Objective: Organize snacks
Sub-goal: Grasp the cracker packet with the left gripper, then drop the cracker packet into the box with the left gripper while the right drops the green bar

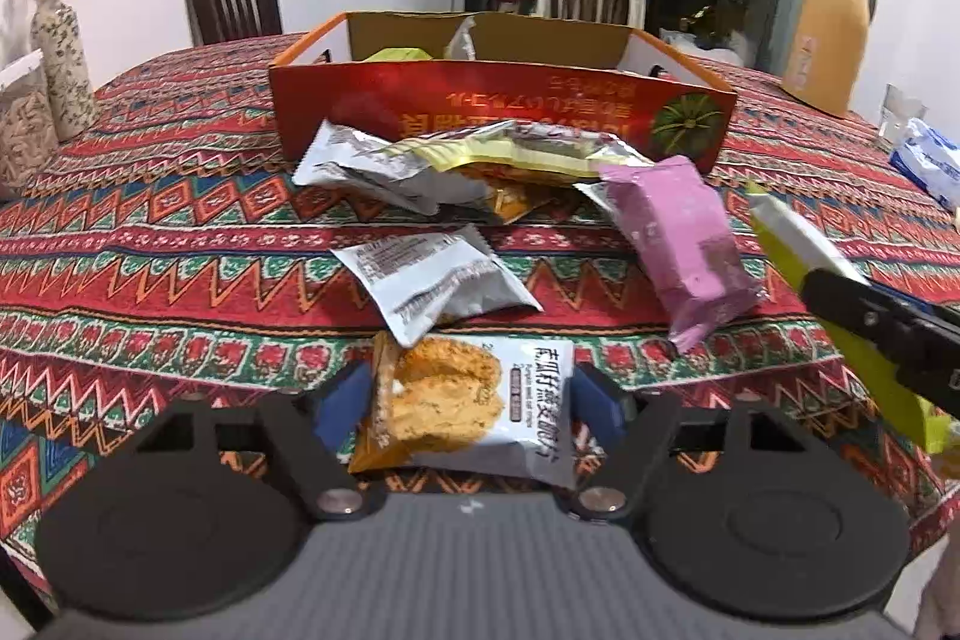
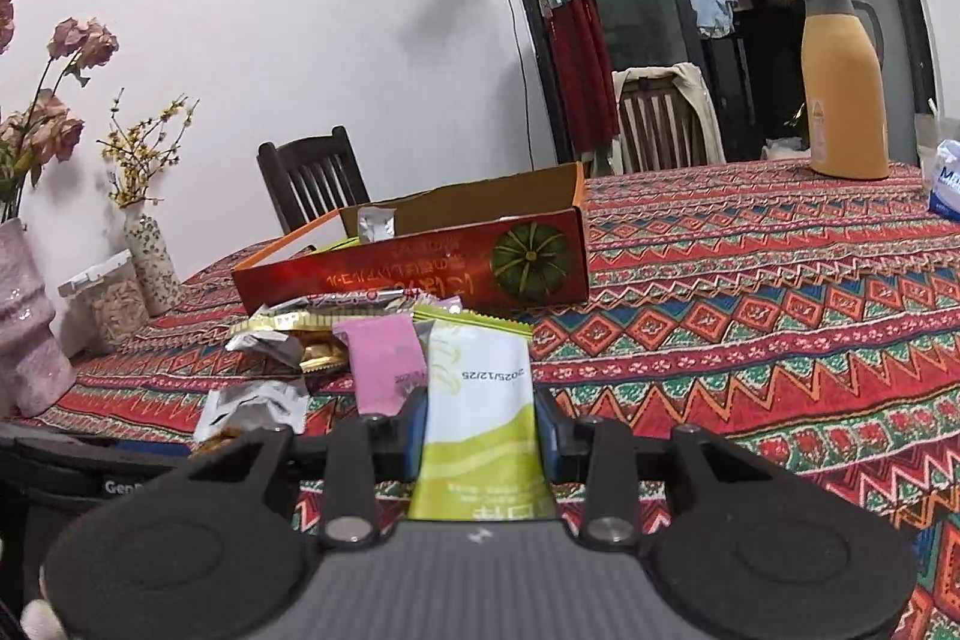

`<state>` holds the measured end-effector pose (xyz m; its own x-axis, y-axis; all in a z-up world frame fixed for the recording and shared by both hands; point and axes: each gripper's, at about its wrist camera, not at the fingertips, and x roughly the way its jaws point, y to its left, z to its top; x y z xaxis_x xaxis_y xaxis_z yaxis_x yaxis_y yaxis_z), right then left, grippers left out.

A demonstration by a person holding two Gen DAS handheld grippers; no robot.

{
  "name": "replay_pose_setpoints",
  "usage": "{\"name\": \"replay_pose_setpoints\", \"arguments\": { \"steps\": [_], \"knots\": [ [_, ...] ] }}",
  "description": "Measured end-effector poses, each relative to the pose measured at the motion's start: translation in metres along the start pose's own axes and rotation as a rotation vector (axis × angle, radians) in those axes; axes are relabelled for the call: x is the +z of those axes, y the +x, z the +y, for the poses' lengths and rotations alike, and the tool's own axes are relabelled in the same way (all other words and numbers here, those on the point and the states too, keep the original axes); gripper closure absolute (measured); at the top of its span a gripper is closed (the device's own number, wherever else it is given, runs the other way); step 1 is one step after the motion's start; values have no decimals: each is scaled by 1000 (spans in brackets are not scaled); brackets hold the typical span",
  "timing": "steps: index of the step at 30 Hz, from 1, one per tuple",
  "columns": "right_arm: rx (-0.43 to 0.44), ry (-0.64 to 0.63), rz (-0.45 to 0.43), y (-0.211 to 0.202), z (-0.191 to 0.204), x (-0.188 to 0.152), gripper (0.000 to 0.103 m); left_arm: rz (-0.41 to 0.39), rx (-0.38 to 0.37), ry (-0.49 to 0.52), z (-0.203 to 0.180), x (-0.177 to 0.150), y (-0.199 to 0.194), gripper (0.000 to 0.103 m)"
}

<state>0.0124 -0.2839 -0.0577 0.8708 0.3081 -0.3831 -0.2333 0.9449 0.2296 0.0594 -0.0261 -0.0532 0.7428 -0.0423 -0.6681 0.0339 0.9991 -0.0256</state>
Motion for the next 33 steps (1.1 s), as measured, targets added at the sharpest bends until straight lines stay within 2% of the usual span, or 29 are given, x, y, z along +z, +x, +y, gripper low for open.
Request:
{"name": "replay_pose_setpoints", "arguments": {
  "steps": [2, 9, 18, 25, 33],
  "knots": [
    [12, -1, 5, 1, 0, -1, 68, -1, -4, 1, 0, 0, -2, 40],
    [34, -8, 6, -1, 4, -1, 68, -12, 0, -9, 4, 0, -10, 44],
    [25, -27, -23, -10, 11, 9, 68, -112, -25, 1, 5, 9, -45, 44],
    [24, -50, -51, -11, 22, 26, 68, -170, -33, 1, 8, 29, -58, 43],
    [21, -69, -72, 8, 31, 57, 68, -216, -39, 1, 12, 64, -55, 43]
  ]
}}
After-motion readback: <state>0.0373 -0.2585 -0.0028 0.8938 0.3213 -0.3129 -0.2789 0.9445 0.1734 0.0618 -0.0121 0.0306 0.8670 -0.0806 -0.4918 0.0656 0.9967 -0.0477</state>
